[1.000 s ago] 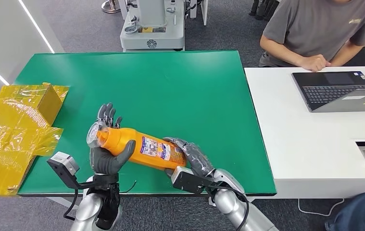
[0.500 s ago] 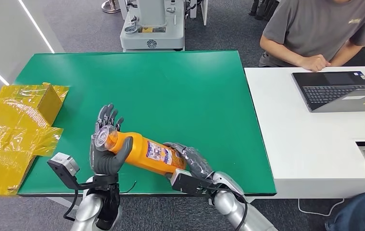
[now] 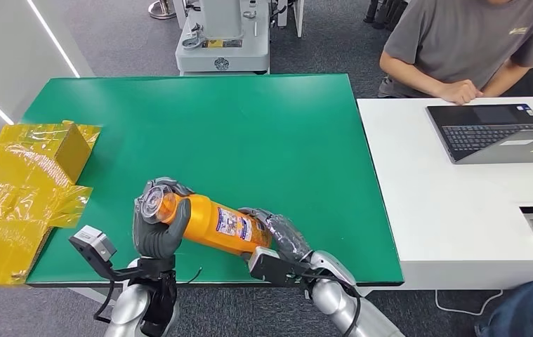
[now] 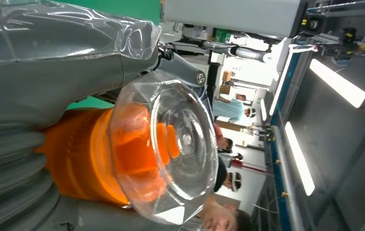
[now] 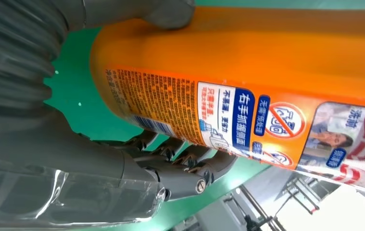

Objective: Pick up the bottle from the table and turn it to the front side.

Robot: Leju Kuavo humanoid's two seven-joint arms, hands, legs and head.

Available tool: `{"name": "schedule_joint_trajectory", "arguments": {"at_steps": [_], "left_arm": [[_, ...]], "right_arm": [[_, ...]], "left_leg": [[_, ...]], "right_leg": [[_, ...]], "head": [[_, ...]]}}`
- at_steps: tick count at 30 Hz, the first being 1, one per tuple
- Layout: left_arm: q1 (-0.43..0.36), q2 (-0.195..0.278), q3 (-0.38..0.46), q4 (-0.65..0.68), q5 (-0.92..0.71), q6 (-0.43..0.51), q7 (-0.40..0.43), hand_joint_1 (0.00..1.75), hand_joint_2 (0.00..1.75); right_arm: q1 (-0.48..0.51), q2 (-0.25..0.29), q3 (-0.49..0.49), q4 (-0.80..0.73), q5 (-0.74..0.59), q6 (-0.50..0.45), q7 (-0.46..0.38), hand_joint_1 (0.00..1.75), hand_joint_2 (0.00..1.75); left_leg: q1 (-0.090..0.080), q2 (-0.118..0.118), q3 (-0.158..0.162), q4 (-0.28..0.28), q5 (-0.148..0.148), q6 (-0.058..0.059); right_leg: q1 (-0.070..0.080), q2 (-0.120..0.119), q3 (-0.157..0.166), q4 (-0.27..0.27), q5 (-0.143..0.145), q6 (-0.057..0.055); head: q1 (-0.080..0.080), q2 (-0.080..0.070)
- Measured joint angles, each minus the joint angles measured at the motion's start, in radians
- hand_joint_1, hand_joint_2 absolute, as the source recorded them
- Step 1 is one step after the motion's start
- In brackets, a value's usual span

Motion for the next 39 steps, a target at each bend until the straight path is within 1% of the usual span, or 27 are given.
{"name": "schedule_joint_trajectory", "arguments": {"at_steps": [10,11,12,15,16,19,22,30,39], "left_arm": [[-0.003,-0.015,0.000,-0.015,0.001,-0.008,0.006,1.75,1.75],[-0.005,-0.016,0.000,-0.016,0.001,-0.009,0.006,1.75,1.75],[-0.006,-0.017,0.000,-0.017,0.002,-0.009,0.006,1.75,1.75],[-0.008,-0.020,0.000,-0.020,0.006,-0.010,0.007,1.75,1.75],[-0.009,-0.020,0.000,-0.021,0.009,-0.009,0.008,1.75,1.75],[-0.008,-0.019,0.001,-0.021,0.019,-0.003,0.009,1.75,1.75],[0.013,-0.012,0.002,-0.021,0.022,-0.001,0.018,1.75,1.75],[0.029,-0.001,0.002,-0.021,0.033,0.013,0.020,1.75,1.75],[0.017,0.012,0.020,-0.034,0.025,0.037,0.007,1.75,1.75]], "right_arm": [[0.034,0.007,-0.006,-0.058,-0.011,-0.094,0.021,1.75,1.75],[0.037,0.008,-0.008,-0.064,-0.013,-0.099,0.022,1.72,1.75],[0.039,0.008,-0.009,-0.070,-0.014,-0.105,0.024,1.45,1.75],[0.046,0.009,-0.012,-0.088,-0.022,-0.131,0.026,0.17,1.75],[0.048,0.011,-0.012,-0.095,-0.028,-0.144,0.026,0.01,1.75],[0.049,0.019,-0.013,-0.121,-0.048,-0.188,0.029,0.00,1.75],[0.033,0.028,-0.018,-0.148,-0.061,-0.217,0.034,0.00,1.75],[0.021,0.039,-0.019,-0.197,-0.065,-0.236,0.046,0.00,1.75],[0.037,0.039,-0.018,-0.251,-0.079,-0.255,0.046,0.00,1.75]], "left_leg": [[0.000,-0.001,-0.001,0.000,0.000,0.000],[0.000,-0.001,-0.001,0.000,0.000,0.000],[0.000,-0.001,-0.001,0.000,0.000,0.000],[0.000,-0.001,-0.001,0.000,0.000,0.000],[0.000,-0.001,-0.001,0.000,0.000,0.000],[0.000,-0.001,-0.001,0.000,0.000,0.000],[0.000,0.001,0.000,0.000,0.000,0.000],[0.000,0.001,-0.001,0.000,0.000,0.000],[0.000,0.001,-0.001,0.000,0.000,0.000]], "right_leg": [[0.000,-0.001,0.000,0.000,0.000,0.000],[0.000,-0.001,0.000,0.000,0.000,0.000],[0.000,-0.001,0.000,0.000,0.000,0.000],[0.000,-0.001,0.000,0.000,0.000,0.000],[0.000,-0.001,0.000,0.000,0.000,0.000],[0.000,-0.001,0.000,0.000,0.000,0.000],[0.000,0.001,-0.001,0.000,0.000,0.000],[0.000,0.001,-0.001,0.000,0.000,0.000],[0.000,0.001,-0.002,0.000,0.000,0.000]], "head": [[0.000,0.000],[0.000,0.000],[0.000,0.000],[0.000,0.000],[0.000,0.000],[0.000,0.000],[0.000,0.000],[0.000,0.000],[0.000,0.000]]}}
